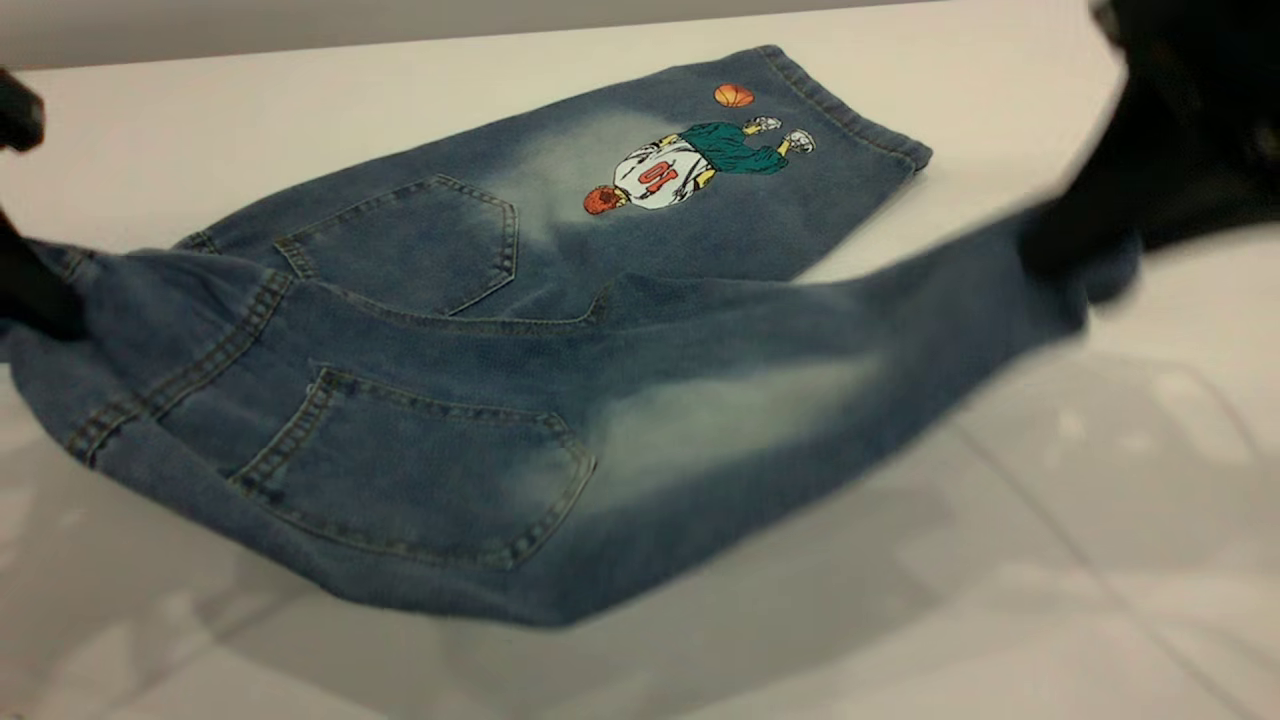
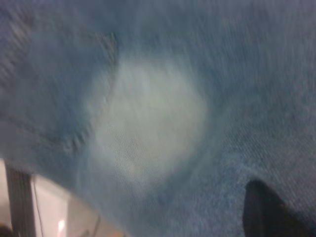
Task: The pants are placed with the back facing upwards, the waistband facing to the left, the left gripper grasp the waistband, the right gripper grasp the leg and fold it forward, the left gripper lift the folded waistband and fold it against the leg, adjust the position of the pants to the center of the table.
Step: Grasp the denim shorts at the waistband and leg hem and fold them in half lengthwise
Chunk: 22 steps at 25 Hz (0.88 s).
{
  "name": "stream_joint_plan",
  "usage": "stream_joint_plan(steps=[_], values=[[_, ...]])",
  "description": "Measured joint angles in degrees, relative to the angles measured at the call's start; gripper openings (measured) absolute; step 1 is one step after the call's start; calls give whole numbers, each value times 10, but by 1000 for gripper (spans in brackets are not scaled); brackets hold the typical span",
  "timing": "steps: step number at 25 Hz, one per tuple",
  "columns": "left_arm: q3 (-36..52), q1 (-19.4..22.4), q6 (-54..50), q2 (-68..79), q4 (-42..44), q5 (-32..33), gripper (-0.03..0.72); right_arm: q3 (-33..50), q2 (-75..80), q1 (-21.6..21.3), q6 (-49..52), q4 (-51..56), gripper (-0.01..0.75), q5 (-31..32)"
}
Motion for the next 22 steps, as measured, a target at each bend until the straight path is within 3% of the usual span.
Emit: stream_joint_plan(steps=[22], values=[[0,0,-5,40,-391,-266,160,-396,309,0,78,-18,16,53]])
